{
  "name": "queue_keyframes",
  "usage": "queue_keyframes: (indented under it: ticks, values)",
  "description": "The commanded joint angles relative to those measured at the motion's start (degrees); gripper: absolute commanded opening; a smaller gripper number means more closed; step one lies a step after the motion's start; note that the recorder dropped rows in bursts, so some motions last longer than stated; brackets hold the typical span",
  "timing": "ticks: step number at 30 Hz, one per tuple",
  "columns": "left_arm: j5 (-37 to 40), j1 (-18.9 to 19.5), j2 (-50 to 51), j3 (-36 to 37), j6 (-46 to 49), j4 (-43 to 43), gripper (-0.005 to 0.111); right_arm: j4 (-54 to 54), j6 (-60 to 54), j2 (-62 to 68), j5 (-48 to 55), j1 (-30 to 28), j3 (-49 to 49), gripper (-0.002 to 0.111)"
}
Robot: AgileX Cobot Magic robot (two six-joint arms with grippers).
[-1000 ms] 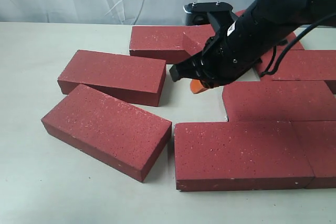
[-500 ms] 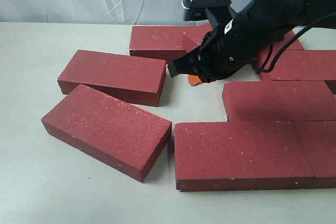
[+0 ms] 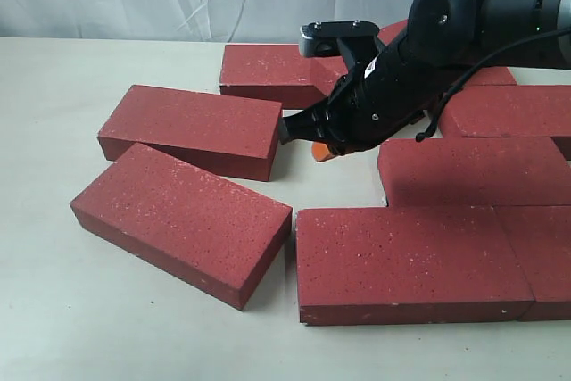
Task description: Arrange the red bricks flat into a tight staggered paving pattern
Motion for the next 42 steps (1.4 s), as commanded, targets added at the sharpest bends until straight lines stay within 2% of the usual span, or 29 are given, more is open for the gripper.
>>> queue_keyframes:
  ticks: [1, 6, 11, 19, 28, 42]
  values:
    - [-3.40, 0.09, -0.30, 0.28, -0.19, 0.18, 0.000, 1.98, -0.36, -0.02, -2.57, -0.18, -0.32, -0.001]
    - [-2.37, 0.09, 0.39, 0.28, -0.19, -0.89, 0.000, 2.67, -0.46, -0.02, -2.60, -0.03, -0.32, -0.001]
    - [-2.34, 0.09, 7.58, -1.83, -0.32, -2.68, 0.000, 2.31, -0.46, -0.02, -1.32, -0.03, -0.32, -0.001]
    - [-1.57, 0.09, 24.36, -13.26, -0.32, -2.80, 0.000, 3.83, -0.46, -0.02, -0.83, -0.03, -0.32, -0.001]
    - [2.90, 0.09, 40.36, -24.87, -0.21, -2.22, 0.000, 3.95, -0.46, -0.02, -0.60, -0.03, -0.32, -0.001]
    - [26.81, 0.09, 73.60, -47.01, -0.21, -2.22, 0.000, 5.47, -0.46, -0.02, -0.84, 0.13, -0.32, -0.001]
